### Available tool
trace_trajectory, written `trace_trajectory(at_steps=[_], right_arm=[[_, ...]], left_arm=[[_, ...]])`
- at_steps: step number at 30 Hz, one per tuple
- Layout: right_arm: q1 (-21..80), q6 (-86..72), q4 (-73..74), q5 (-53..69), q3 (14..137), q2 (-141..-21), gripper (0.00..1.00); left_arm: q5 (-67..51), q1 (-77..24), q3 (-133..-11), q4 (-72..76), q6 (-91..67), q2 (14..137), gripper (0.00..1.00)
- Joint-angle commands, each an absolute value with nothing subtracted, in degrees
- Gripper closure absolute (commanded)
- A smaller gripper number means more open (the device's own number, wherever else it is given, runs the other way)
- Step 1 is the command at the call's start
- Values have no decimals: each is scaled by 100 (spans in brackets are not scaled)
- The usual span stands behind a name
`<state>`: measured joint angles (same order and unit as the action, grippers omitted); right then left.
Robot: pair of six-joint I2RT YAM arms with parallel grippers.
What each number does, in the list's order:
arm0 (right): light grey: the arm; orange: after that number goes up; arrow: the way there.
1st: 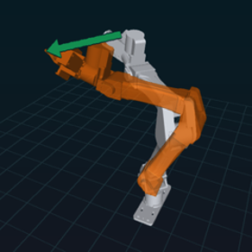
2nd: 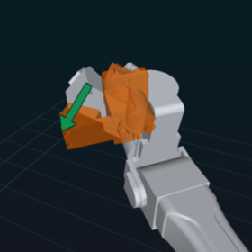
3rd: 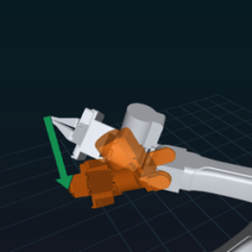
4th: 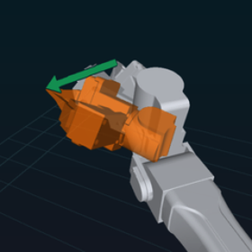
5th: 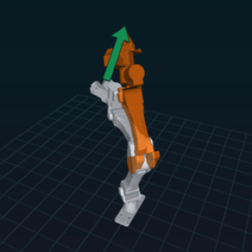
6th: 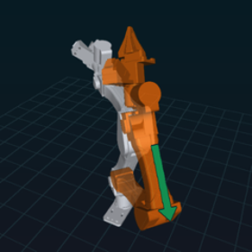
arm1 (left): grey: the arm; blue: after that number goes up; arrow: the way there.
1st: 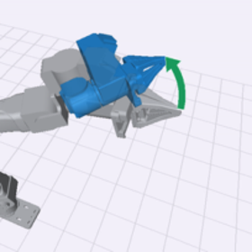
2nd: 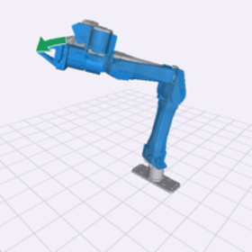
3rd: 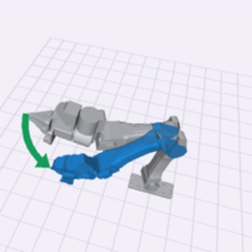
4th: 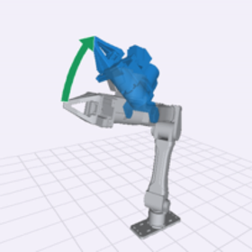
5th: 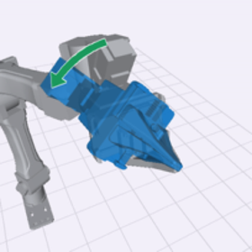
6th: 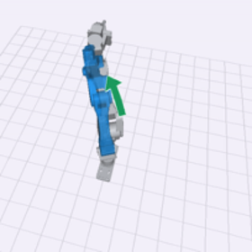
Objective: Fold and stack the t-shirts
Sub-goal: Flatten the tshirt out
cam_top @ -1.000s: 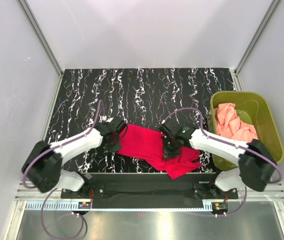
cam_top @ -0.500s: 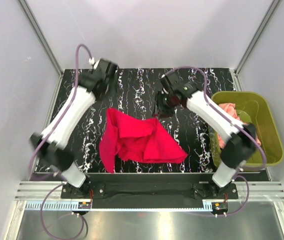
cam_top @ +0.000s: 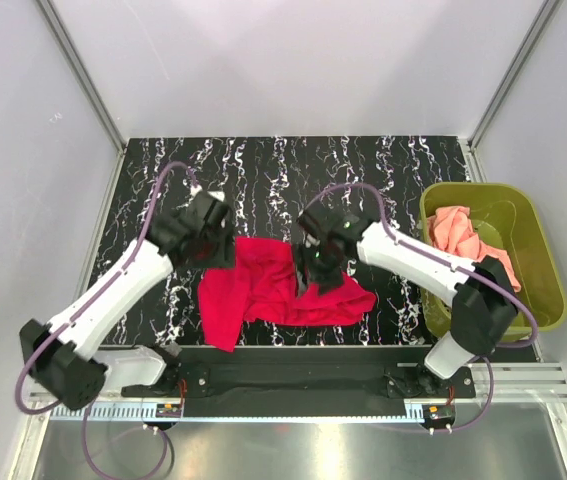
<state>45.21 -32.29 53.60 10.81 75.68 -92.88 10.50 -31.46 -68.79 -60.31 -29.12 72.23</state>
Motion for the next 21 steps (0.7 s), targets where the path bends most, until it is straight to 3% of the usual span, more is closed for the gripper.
trace_trajectory(at_steps=[1, 7, 10, 12, 18, 19, 20, 21], right_arm=[[4763, -4086, 4334, 1502, 6771, -9140, 35], [4755, -4509, 3938, 1485, 6303, -9176, 29], [4729, -4483, 3893, 1345, 6328, -9420, 25], [4554, -4500, 3771, 1222, 6328, -9509, 27], [3825, -4430, 3516, 1204, 6161, -9615, 48], [3710, -4377, 3542, 1195, 6170, -9641, 51], [3622, -4238, 3638, 1152, 6205, -9668, 61], [3534, -4167, 3700, 1125, 6283, -9703, 71]], left_arm=[[431, -3454, -6215, -5388, -3251, 7163, 36], [430, -3454, -5397, -5142, -3814, 7417, 15], [737, -3419, -5361, -5141, -3990, 7891, 11], [703, -3218, -5405, -5186, -4078, 8172, 14], [773, -2962, -5475, -4966, -4043, 8560, 29], [782, -2910, -5484, -4992, -4026, 8621, 34], [774, -2857, -5493, -5018, -3973, 8692, 51], [826, -2735, -5502, -5045, -3955, 8727, 59]])
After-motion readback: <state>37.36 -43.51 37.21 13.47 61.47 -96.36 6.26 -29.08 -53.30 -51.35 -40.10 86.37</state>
